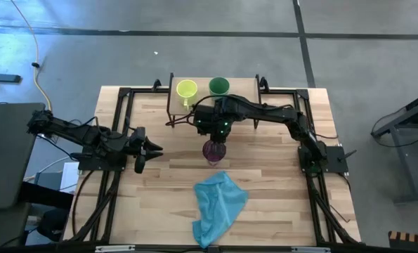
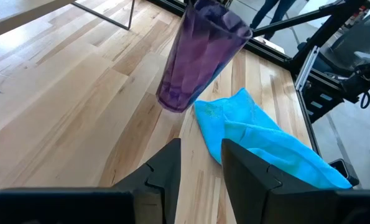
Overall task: Stack small to large cups/mugs on shelf
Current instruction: Put the violet cup on the shelf
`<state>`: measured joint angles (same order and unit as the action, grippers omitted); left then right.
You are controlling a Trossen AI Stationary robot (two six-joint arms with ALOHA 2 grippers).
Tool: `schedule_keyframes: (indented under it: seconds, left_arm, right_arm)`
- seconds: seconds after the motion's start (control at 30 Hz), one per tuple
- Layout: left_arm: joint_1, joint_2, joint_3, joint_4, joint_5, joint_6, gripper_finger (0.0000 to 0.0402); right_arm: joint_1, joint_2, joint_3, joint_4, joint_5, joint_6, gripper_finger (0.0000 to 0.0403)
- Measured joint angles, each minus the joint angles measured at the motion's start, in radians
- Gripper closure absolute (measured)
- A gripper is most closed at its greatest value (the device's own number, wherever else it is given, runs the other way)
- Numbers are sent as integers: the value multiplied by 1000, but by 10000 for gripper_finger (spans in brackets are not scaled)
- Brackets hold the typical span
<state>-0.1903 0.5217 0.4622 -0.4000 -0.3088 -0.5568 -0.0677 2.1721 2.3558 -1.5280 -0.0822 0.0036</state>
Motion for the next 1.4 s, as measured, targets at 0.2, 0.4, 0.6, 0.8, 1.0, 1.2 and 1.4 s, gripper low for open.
schedule_keyframes:
  seconds: [0.2,0.4,0.6,0.8,1.0,1.2,1.4]
  left_arm:
    - [0,0,0,0,-6,1,298]
    - [0,0,0,0,-16,2,298]
    - [0,0,0,1,-17,2,298]
    - [0,0,0,1,-17,2,298]
    - [0,0,0,1,-18,2,298]
    - [0,0,0,1,-20,2,298]
    - [0,0,0,0,-25,2,298]
  right_arm:
    - [0,-39,0,3,0,18,403]
    - [-5,-85,0,-1,0,34,403]
    - [-17,-131,0,-11,0,43,403]
    - [-44,-173,0,-46,21,58,403]
    - [-82,-220,0,-44,27,77,403]
    - [-119,-253,0,-44,27,88,403]
    - [-160,-280,0,-44,27,104,403]
